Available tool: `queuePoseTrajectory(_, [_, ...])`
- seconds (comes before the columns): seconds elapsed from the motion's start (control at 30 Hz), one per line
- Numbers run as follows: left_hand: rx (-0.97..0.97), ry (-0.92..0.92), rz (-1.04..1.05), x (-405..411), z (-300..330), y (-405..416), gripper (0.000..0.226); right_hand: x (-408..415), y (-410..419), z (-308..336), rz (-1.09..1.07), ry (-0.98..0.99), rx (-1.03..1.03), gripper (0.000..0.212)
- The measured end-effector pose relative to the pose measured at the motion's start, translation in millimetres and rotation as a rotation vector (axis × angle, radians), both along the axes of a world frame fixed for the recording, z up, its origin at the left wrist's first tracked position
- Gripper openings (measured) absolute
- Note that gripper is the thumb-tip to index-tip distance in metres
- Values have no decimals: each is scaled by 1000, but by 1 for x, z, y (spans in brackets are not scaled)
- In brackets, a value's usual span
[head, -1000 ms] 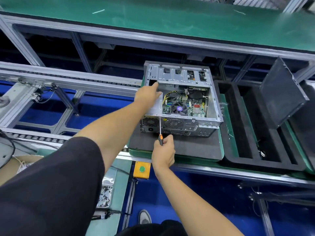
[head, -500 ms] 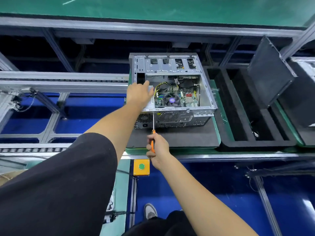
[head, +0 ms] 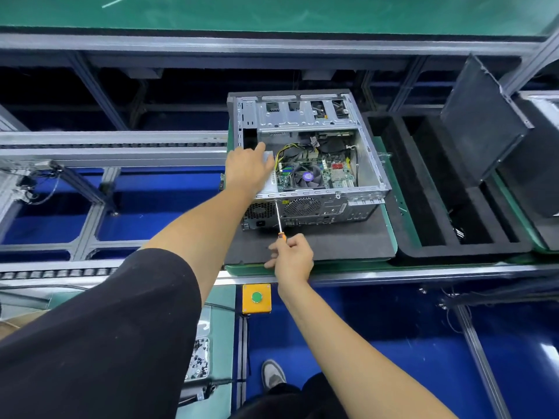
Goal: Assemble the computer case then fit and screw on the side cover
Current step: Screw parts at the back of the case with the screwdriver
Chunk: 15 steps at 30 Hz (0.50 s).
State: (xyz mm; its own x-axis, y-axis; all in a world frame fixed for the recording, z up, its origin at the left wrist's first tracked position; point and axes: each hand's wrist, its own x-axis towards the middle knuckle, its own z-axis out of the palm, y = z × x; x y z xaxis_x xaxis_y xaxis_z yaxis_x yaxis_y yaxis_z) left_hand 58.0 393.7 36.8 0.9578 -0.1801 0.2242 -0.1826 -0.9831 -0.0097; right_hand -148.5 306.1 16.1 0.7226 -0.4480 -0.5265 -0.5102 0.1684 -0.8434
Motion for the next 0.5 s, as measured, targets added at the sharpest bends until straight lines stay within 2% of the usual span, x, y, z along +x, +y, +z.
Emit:
queuePoseTrajectory(0.07, [5,1,0,0,0,0,33,3,-3,5,-53,82,509,16])
queuePoseTrajectory(0.1, [3,1,0,0,1,-1,33,3,-6,6,-58,113,686,14])
queuePoseTrajectory(0.17, [-2,2,1,-1,1,-1,33,3,-9,4,-35,115,799,12])
queuePoseTrajectory(0.23, [-6,1,2,-2,2,0,34,4,-8,1,-18,109,713,8])
queuePoseTrajectory(0.4, [-17,-2,2,-2,3,0,33,3,2,2,-46,63,359,26])
queuePoseTrajectory(0.5, [-14,-4,0,-3,3,0,31,1,5,3,-50,26,65,11])
